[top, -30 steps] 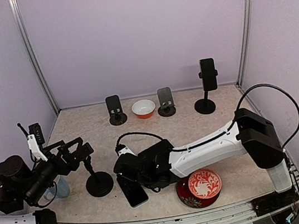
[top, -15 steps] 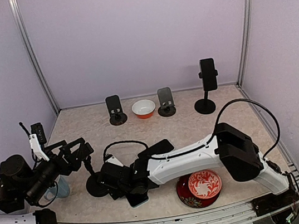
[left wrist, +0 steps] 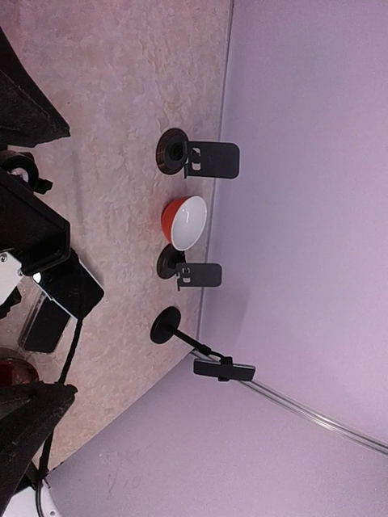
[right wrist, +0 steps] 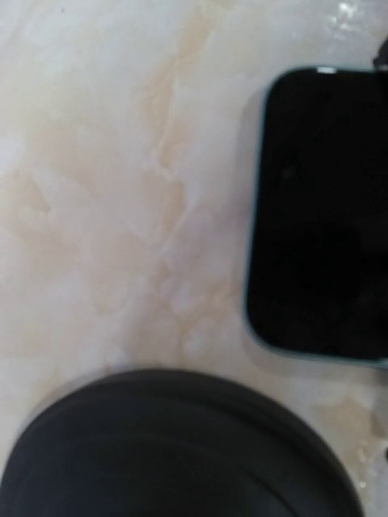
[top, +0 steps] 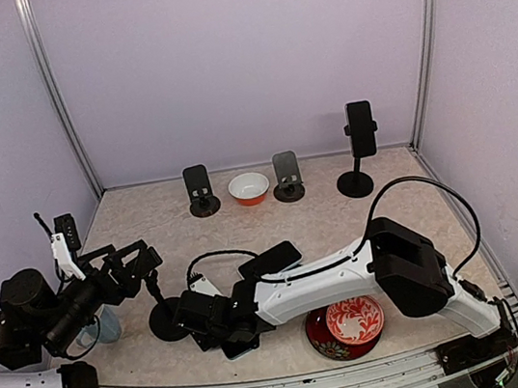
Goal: Place the phone on the phone stand
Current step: Pick up the phone at the center of the board.
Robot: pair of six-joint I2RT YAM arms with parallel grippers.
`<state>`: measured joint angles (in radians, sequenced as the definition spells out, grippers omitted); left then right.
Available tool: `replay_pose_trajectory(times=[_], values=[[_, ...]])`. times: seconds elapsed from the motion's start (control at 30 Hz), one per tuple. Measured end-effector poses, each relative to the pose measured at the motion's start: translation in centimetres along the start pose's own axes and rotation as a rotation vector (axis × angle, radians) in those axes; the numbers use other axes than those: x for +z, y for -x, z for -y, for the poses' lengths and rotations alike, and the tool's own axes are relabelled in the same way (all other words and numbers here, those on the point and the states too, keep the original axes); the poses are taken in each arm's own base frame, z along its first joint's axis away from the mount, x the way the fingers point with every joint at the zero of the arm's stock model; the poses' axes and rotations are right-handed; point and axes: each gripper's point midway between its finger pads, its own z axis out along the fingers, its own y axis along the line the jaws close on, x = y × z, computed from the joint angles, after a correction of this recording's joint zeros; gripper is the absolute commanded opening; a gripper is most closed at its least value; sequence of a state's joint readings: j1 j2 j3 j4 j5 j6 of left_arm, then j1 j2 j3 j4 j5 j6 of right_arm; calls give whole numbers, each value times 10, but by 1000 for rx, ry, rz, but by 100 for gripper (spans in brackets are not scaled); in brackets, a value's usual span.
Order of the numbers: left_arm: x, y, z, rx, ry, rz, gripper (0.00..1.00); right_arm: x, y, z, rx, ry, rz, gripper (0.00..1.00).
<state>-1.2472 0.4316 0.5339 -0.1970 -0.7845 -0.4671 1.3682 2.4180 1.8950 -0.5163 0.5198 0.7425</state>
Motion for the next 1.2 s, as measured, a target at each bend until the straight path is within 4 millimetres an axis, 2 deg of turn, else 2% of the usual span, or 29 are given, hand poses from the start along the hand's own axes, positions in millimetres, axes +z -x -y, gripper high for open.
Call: replay_pose_trajectory(times=[0.4,0.77,0.97,1.1,1.2], values=[[0,-1,0,5,2,-4,99,4,1,-5,16,55,24,71],[-1,4,2,1,-3,3,99,1,4,-2,-17,47,35,71],[-1,6,2,-1,-5,5,99,-4,3,9,-63,21,34,71],[-1,6,2,-2,-5,4,99,-14,5,18,-84,11,42,71],[-1,5,3,-1,-6,4,99,-23,15,24,-80,5,66,71]])
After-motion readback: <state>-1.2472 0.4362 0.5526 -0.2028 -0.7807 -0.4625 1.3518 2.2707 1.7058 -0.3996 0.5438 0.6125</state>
